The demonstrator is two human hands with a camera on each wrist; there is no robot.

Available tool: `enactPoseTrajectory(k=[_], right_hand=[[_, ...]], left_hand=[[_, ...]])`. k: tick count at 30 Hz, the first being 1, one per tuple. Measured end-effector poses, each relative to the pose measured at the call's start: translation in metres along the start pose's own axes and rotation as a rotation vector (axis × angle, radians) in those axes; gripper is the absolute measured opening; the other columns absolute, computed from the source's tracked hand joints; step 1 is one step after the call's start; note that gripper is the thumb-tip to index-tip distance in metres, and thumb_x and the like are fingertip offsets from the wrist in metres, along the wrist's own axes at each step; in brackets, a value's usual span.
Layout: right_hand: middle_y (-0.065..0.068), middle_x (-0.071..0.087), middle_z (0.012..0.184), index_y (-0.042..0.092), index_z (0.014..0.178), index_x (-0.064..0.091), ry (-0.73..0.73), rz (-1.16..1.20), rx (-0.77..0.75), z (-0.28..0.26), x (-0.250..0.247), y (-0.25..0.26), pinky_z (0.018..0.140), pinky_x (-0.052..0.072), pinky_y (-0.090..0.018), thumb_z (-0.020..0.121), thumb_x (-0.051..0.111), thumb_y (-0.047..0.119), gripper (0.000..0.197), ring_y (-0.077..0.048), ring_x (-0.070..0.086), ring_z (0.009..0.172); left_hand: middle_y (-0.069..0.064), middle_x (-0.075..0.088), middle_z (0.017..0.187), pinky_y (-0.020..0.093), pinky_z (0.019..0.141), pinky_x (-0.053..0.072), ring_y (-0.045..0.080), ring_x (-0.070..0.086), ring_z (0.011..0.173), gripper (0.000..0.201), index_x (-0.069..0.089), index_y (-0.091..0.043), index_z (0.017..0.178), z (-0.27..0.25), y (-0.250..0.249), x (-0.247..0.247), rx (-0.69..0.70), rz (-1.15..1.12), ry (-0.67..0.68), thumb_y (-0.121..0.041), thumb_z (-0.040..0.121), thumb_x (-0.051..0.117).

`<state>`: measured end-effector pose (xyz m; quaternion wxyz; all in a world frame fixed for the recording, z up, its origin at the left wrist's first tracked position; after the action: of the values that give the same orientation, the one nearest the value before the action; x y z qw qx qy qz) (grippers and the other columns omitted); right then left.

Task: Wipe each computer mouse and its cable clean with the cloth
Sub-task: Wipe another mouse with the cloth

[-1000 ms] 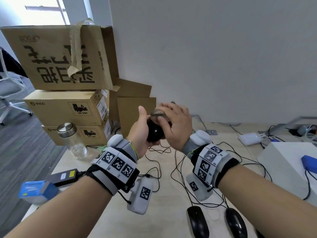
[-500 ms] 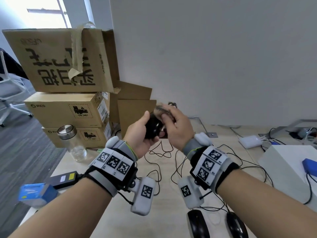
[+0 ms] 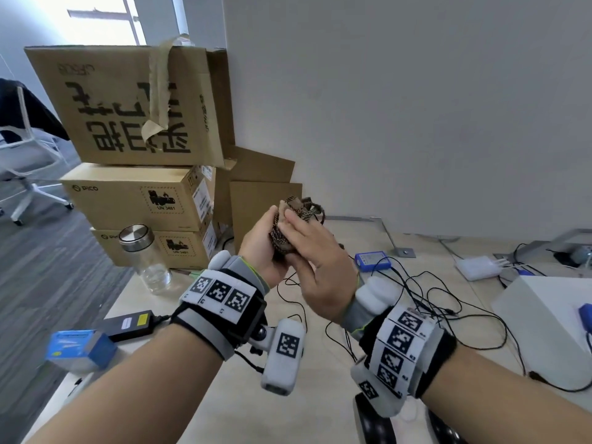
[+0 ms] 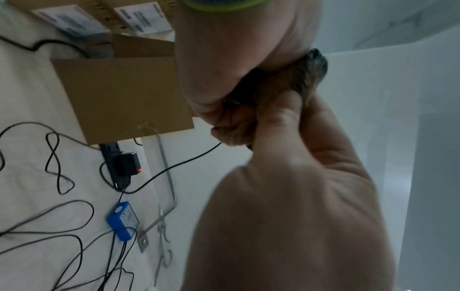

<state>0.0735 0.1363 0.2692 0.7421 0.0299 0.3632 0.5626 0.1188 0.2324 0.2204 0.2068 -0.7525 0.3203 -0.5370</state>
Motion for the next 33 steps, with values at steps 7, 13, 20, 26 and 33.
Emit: enactPoseTrajectory(k=[7,13,20,26,33], right_hand=[[0.000,0.069,0.116,0.012,0.117,0.070,-0.261,0.005,0.261,0.026,-0.037,-0.044,0.098,0.047,-0.038,0.086,0.058,0.014,0.033,-0.013,0.061,0.109],[0.012,0.070,0.099,0.019,0.109,0.069,-0.353,0.248,0.488,0.034,-0.042,-0.055,0.090,0.052,-0.024,0.088,0.063,0.009,0.024,0.000,0.065,0.094],[0.003,0.067,0.098,0.033,0.097,0.067,-0.395,0.132,0.537,0.031,-0.052,-0.059,0.086,0.053,-0.028,0.078,0.070,0.033,0.020,-0.010,0.063,0.087],[-0.004,0.056,0.101,0.013,0.114,0.069,-0.015,-0.005,0.238,0.020,-0.010,-0.009,0.085,0.039,-0.013,0.083,0.063,0.027,0.035,-0.012,0.053,0.093],[-0.007,0.064,0.092,0.017,0.101,0.070,-0.098,-0.126,0.417,0.036,-0.038,-0.059,0.077,0.040,-0.025,0.080,0.061,0.038,0.031,-0.020,0.057,0.087]], left_hand=[[0.010,0.057,0.083,0.020,0.037,0.035,0.012,0.048,0.046,0.047,0.062,-0.006,0.108,-0.012,-0.001,-0.001,0.020,0.368,-0.056,-0.050,0.095,0.052],[0.009,0.060,0.072,0.028,0.049,0.041,0.020,0.052,0.054,0.053,0.065,-0.006,0.098,-0.021,-0.001,0.008,0.062,0.631,0.037,-0.056,0.094,0.048],[0.017,0.064,0.073,0.026,0.047,0.040,0.023,0.052,0.056,0.057,0.064,-0.003,0.107,-0.025,0.002,0.007,-0.060,0.352,0.070,-0.053,0.098,0.037],[0.017,0.069,0.098,0.046,0.087,0.050,0.033,0.067,0.089,0.038,0.067,-0.010,0.099,-0.010,-0.001,0.001,0.055,0.262,-0.054,-0.041,0.090,0.046],[0.019,0.060,0.069,0.022,0.036,0.033,0.025,0.050,0.051,0.053,0.063,-0.003,0.099,-0.016,0.002,0.008,-0.035,0.380,0.041,-0.045,0.100,0.031]])
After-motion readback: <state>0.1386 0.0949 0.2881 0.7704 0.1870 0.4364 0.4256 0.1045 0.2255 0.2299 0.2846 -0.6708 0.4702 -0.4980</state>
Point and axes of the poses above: each hand's wrist, its own z-axis towards the middle knuckle, its own x-axis out of the palm, y = z × x, the point moved 7 cm from there along z, towards the middle knuckle
